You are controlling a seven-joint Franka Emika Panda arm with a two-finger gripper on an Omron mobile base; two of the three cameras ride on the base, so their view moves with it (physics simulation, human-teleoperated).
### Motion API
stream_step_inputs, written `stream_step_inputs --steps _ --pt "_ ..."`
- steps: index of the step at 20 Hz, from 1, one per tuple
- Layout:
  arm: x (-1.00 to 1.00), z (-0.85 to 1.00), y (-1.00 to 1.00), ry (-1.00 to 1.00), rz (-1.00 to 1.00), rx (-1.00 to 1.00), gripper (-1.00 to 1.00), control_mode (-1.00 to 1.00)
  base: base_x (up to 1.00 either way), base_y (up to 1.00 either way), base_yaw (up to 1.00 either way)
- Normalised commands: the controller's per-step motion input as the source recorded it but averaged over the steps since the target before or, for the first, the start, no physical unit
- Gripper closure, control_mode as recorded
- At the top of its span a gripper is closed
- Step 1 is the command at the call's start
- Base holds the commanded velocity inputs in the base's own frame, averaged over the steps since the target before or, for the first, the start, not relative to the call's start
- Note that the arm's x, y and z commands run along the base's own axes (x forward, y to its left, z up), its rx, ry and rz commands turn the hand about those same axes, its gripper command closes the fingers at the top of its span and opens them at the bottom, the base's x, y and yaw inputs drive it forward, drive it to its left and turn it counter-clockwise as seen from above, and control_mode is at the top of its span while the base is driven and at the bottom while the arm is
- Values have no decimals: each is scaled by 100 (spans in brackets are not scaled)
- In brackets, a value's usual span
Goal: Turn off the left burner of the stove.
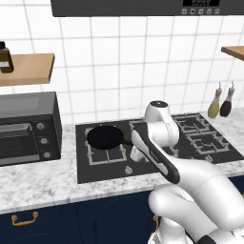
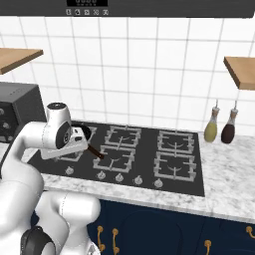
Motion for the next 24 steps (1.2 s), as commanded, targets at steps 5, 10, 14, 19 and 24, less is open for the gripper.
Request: stream_step_inputs --steps 5,10,14,19,24 --pt "2 -18 15 0 6 -3 -100 -100 0 0 0" --pt "5 -7 6 -7 0 0 -100 -100 0 0 0" --pt "9 -28 6 -1 0 0 -100 -100 0 0 0" --pt "5 -36 3 0 0 0 -100 -100 0 0 0" --pt "13 -31 9 1 0 0 -100 -100 0 0 0"
